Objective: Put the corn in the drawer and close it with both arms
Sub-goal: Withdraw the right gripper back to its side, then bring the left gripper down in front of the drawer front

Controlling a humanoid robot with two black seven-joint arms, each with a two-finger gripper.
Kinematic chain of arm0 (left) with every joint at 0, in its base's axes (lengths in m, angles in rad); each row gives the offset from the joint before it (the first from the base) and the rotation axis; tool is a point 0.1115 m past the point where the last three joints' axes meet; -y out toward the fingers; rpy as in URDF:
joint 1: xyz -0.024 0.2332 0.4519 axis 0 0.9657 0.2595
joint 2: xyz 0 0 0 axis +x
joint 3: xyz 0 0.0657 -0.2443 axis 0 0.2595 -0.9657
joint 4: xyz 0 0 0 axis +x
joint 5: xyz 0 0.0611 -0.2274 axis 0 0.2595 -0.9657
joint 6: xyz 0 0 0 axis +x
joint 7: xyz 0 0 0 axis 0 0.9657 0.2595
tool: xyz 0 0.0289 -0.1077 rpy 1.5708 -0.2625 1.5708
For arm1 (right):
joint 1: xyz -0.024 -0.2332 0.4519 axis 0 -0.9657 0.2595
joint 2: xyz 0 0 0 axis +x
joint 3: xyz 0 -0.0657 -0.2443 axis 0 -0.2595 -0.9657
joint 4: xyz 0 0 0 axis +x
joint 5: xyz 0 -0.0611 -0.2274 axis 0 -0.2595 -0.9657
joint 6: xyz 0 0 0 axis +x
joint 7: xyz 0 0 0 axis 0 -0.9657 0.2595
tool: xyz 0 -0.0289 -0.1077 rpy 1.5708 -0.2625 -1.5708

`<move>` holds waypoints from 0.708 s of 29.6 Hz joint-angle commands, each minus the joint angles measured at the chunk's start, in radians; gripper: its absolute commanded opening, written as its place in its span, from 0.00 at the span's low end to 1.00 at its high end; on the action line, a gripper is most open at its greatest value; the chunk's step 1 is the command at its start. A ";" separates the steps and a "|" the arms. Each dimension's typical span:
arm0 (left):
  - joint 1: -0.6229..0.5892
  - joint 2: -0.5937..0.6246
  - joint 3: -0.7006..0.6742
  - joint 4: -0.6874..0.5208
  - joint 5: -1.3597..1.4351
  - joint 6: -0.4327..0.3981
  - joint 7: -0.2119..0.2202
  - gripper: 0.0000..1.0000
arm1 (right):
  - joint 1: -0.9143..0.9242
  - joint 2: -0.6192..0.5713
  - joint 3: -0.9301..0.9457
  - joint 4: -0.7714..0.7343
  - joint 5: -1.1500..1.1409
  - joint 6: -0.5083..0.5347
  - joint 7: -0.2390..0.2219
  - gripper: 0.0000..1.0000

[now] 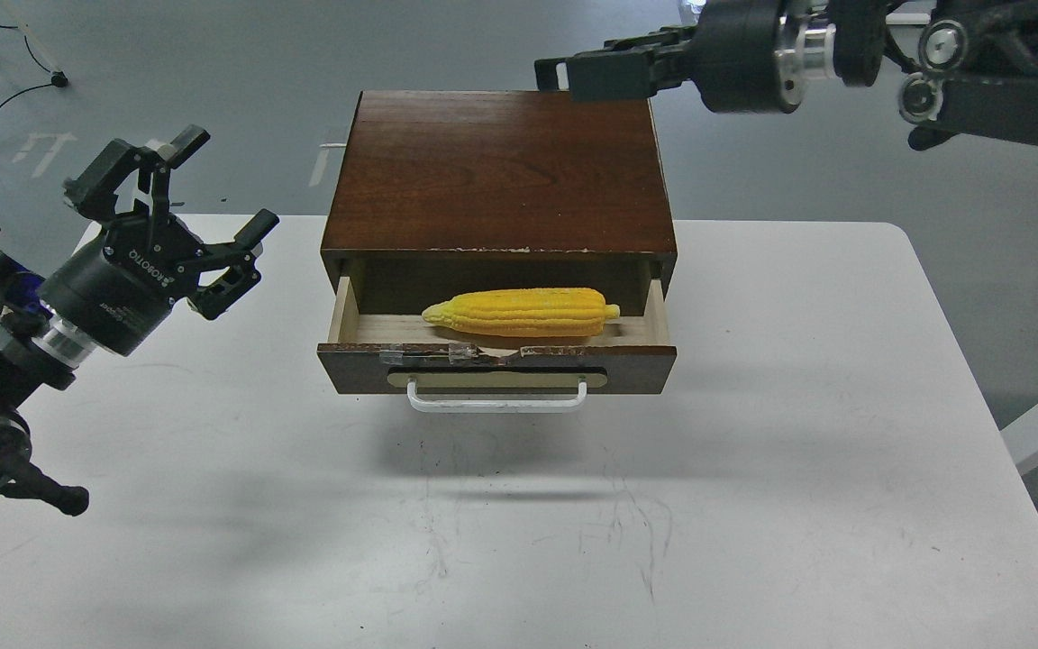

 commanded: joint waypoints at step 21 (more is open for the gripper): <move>-0.270 -0.008 -0.003 -0.260 0.723 -0.013 -0.021 1.00 | -0.991 -0.129 0.718 -0.053 0.396 -0.007 0.000 0.99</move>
